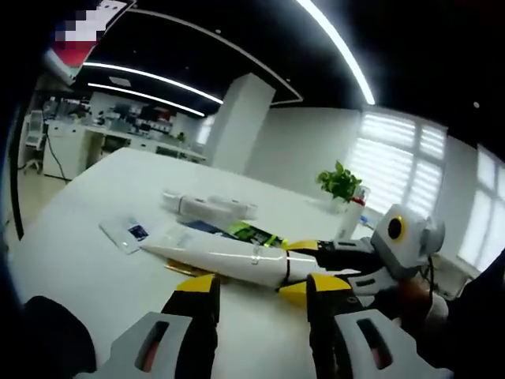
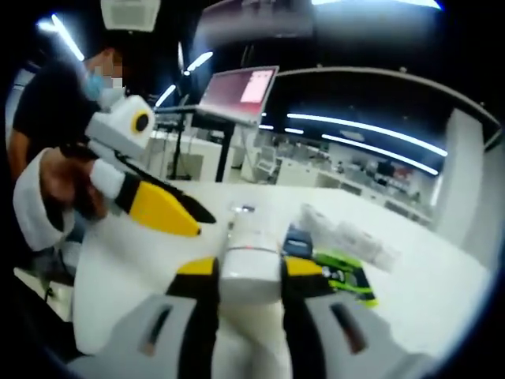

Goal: Arrange the skincare products in the storage area until every visible bottle or jar stands upright without overlapping.

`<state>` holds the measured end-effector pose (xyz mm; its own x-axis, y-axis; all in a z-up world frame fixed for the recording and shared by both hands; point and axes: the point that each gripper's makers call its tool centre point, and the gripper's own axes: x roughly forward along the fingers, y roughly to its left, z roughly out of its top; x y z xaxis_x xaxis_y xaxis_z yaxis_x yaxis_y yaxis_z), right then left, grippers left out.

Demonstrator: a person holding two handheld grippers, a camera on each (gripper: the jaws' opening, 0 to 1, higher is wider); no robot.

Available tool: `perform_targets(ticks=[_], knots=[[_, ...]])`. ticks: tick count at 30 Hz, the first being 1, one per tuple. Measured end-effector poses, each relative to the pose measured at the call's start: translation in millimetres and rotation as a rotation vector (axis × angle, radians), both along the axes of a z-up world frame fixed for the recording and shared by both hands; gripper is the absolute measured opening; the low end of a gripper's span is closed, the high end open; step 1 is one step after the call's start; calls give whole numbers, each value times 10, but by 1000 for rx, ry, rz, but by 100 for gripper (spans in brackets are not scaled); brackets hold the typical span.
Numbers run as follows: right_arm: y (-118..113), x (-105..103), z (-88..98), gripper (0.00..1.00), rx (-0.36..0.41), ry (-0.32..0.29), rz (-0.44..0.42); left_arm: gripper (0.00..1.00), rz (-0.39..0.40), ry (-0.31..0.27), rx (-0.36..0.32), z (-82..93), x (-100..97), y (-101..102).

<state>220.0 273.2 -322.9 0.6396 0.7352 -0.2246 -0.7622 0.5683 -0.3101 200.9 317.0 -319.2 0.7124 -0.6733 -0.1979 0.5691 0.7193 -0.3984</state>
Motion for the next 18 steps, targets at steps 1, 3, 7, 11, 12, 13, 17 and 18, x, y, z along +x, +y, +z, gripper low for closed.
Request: perform_targets(ticks=[1, 3, 7, 11, 12, 13, 17, 18], knots=[[1, 1, -14, 29, -21, -5, -1, 45, -1, -5, -5, 16, -2, 10], [-8, 11, -33, 29, -87, -46, -7, 45, 1, -12, -14, 37, -2, 35], [20, -30, 11, 29, -122, -89, -3, 44, 15, -14, -25, 49, 10, 101], [20, -29, 40, 29, -181, -133, -5, 44, 22, -11, -41, 60, 24, 141], [24, -33, 47, 29, -206, -155, -5, 44, 22, -11, -44, 63, 27, 147], [26, -38, 56, 28, -232, -178, -7, 44, 22, -11, -46, 67, 28, 151], [66, -89, 123, 28, -389, -334, 6, 44, 28, -29, -39, 109, 27, 177], [63, -95, 120, 28, -419, -346, -1, 44, 26, -31, -41, 120, 22, 176]])
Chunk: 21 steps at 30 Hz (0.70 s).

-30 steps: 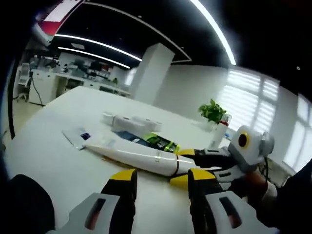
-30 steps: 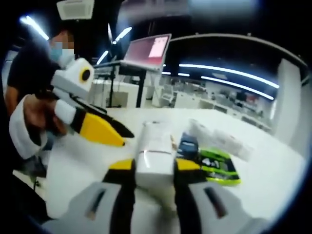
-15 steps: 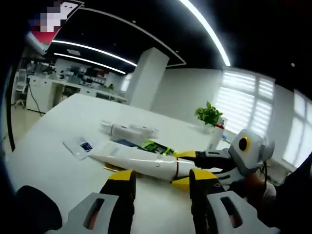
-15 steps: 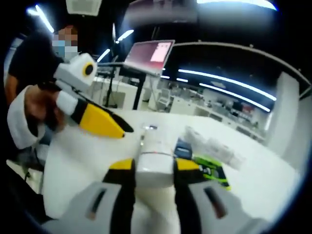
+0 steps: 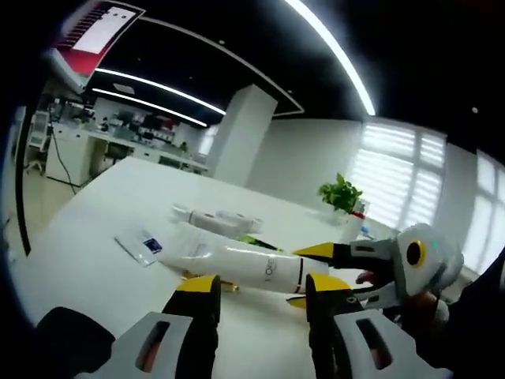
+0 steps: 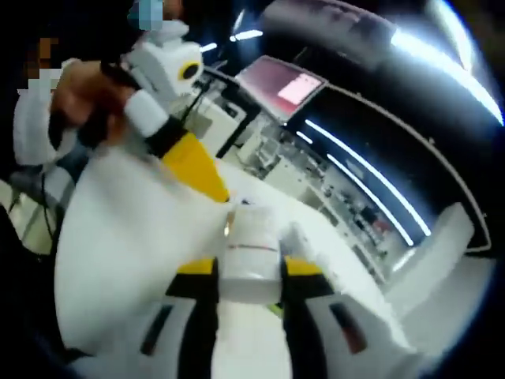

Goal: Arrange the skincare products in the storage area until every visible bottle or jar stands upright without overlapping.

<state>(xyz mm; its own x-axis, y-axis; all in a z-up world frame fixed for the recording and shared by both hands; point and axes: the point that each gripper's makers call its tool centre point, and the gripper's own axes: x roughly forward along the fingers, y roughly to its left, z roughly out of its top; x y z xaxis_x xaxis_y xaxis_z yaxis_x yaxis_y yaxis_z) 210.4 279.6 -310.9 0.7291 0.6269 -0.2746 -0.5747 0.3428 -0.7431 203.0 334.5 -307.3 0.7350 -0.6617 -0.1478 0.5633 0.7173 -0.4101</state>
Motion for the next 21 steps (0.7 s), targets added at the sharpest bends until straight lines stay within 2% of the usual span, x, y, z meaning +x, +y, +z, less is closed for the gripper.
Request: perform_targets(ticks=[3, 6, 8, 10, 12, 14, 21], knots=[[15, -20, 26, 28, -95, -88, 5, 44, -1, -6, -9, 24, -6, 6], [21, -42, 35, 28, -154, -133, 12, 43, 5, -12, -13, 36, 2, 22], [15, -60, 66, 28, -214, -187, 21, 43, 7, -15, -10, 43, 2, 32], [15, -77, 68, 28, -224, -194, 18, 43, 6, -18, -13, 54, 0, 37], [5, -78, 93, 28, -275, -241, 18, 43, 6, -18, -19, 59, 0, 40], [7, -88, 94, 28, -274, -248, 20, 43, 5, -17, -20, 55, -1, 42], [-4, -138, 158, 28, -354, -364, 62, 43, 4, -22, -16, 76, -23, 44]])
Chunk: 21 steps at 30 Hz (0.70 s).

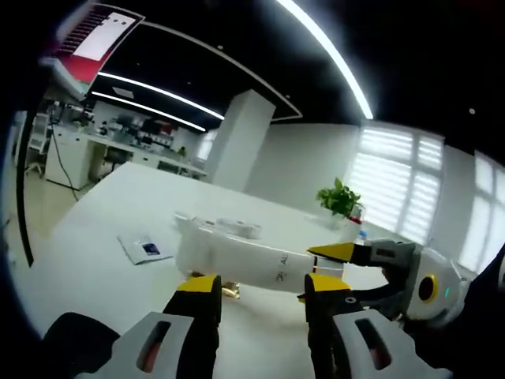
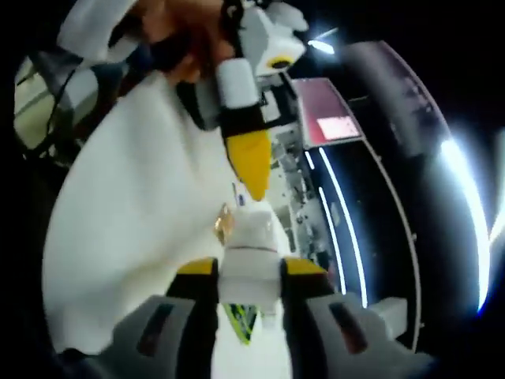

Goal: Arrange the skincare products in the storage area until every visible bottle or jar stands upright without overlapping.

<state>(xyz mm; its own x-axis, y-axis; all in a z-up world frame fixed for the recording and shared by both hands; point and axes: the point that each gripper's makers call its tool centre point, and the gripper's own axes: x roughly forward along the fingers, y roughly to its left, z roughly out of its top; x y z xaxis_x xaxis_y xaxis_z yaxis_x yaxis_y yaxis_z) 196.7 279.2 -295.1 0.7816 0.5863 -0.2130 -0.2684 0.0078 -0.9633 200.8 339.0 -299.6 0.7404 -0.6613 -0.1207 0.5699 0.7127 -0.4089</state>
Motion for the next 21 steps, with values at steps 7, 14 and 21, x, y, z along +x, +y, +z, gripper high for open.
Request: perform_targets(ticks=[7, 14, 21], knots=[[-62, 14, 39, 28, -59, -110, 7, 43, -2, 10, -10, -10, -13, -6], [-126, -31, 104, 28, -80, -178, 29, 43, -12, 25, -27, -18, -23, -41], [-105, -132, 196, 27, -36, -207, 68, 43, -43, 40, -73, -19, -42, -108]])
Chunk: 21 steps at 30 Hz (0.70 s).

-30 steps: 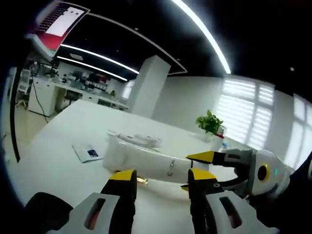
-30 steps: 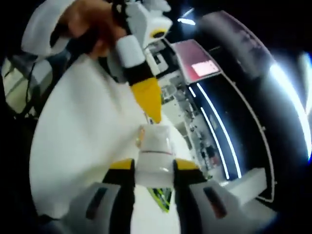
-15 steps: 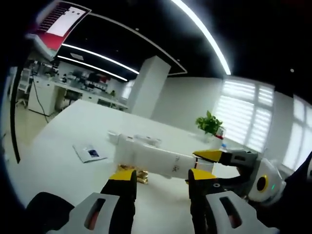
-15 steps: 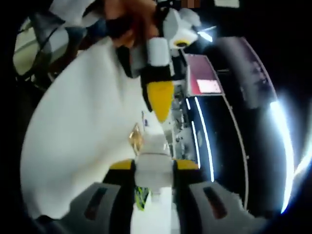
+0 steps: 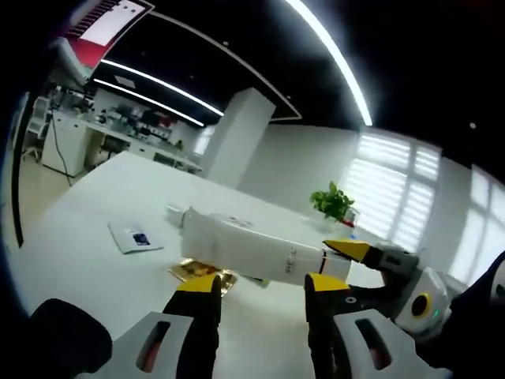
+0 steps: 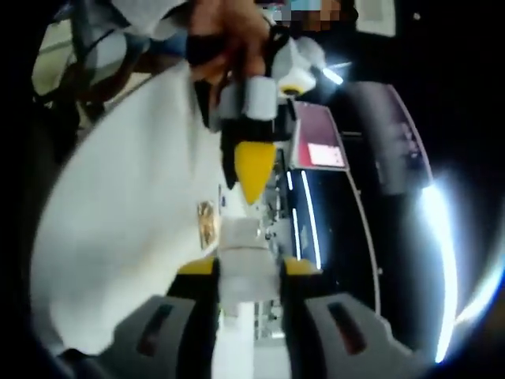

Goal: Arrange the skincare products in the storage area until every visible bottle or jar stands upright without overlapping.

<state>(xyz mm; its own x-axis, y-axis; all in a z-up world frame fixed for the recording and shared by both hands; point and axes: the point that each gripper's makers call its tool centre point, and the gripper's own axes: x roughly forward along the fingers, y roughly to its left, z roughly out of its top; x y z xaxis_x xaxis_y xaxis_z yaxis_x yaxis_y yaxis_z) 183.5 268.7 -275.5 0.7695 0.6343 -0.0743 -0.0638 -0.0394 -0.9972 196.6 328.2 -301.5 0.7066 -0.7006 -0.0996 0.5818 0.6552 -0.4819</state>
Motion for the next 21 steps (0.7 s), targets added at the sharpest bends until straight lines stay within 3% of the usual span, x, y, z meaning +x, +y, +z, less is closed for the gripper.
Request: perform_targets(ticks=[2, 11, 21], knots=[[8, -41, 28, 27, 20, 5, 23, 44, -28, 26, -62, 22, -29, -45], [12, -166, 207, 27, 73, -47, 55, 47, -60, 26, -139, 91, -50, -78], [12, -285, 366, 27, 127, -89, 85, 51, -107, 39, -329, 310, -117, -141]])
